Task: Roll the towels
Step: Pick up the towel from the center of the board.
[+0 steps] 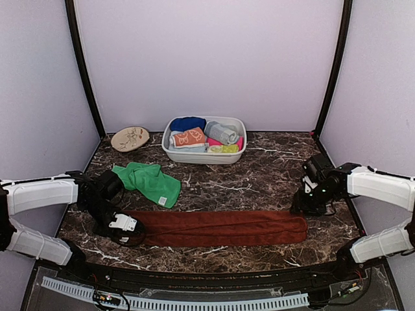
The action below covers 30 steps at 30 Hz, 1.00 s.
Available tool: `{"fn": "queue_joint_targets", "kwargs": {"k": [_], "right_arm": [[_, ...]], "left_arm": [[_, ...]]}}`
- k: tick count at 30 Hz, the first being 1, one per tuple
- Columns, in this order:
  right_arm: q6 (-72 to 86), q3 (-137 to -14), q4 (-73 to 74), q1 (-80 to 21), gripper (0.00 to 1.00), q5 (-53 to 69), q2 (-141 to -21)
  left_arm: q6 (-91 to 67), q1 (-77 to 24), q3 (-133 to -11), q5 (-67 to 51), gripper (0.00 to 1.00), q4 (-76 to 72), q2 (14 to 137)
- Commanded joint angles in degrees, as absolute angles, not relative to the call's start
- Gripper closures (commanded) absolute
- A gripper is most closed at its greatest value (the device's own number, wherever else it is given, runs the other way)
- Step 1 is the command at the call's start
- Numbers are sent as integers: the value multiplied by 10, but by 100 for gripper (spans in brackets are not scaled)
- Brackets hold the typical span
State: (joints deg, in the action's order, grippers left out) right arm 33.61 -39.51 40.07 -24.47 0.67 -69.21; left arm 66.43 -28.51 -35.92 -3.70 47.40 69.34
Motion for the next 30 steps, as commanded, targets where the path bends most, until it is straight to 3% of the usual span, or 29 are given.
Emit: {"fn": "queue_joint_targets", "kwargs": {"k": [1,6,9,14,30], "right_arm": [[344,-384,383,-242,47,5,-706],[351,-377,373,-243,49,-5,-722],[356,-376,359,-242,64,1,-723],[359,-373,352,-242,100,17,-717],[333,-436,447,-242,100,-3,-630]], "left_arm": [[656,-286,-380,-50,100,486,696],[653,-278,-403,-61,100,518,691],[650,-272,-420,-69,100,533,689],[649,-268,-439,-75,100,548,690],[664,-222,-483,-37,100,531,700]]}}
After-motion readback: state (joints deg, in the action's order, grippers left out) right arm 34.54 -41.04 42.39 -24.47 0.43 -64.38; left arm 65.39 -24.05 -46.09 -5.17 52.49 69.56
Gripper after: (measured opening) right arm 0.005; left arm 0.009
